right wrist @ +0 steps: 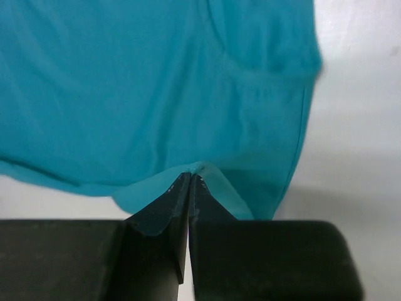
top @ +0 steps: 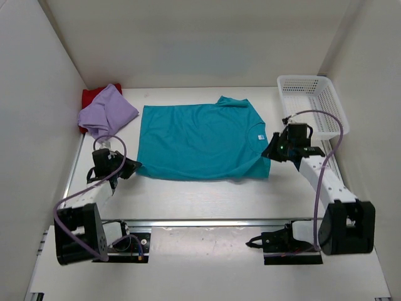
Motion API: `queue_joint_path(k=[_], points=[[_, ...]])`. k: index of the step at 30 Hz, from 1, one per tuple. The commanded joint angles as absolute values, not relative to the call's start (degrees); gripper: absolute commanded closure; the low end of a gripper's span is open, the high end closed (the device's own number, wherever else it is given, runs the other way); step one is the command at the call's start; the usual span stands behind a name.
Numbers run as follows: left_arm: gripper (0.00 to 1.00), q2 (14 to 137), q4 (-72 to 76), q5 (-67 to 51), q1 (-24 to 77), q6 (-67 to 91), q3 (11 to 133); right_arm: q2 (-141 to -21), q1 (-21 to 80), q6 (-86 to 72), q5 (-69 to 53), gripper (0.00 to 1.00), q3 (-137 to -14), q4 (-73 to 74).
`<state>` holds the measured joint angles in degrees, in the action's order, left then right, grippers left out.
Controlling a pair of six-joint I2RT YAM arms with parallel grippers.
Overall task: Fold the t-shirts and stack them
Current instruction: Flatten out the tshirt, then fold the flattened tshirt in 1/3 of the way
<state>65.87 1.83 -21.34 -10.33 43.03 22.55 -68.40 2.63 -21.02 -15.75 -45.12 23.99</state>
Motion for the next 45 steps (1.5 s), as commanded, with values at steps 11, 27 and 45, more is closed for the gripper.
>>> queue_joint_path(k=[11, 27, 45], points=[[1.00, 80.76, 10.72, -16.88, -10.46, 49.48, 34.62, -89.99, -1.48, -20.83, -18.10, 1.00, -61.79, 8.36], [0.78, 92.20, 10.19, -15.90, -9.93, 48.95, 41.40, -111.10, -0.70, -18.54, -20.39, 0.85, -81.38, 10.54], [0.41, 74.51, 14.41, -16.78, -9.58, 50.45, 20.91, -78.67, 4.22, -27.07, -12.93, 0.91, -38.96, -7.38]])
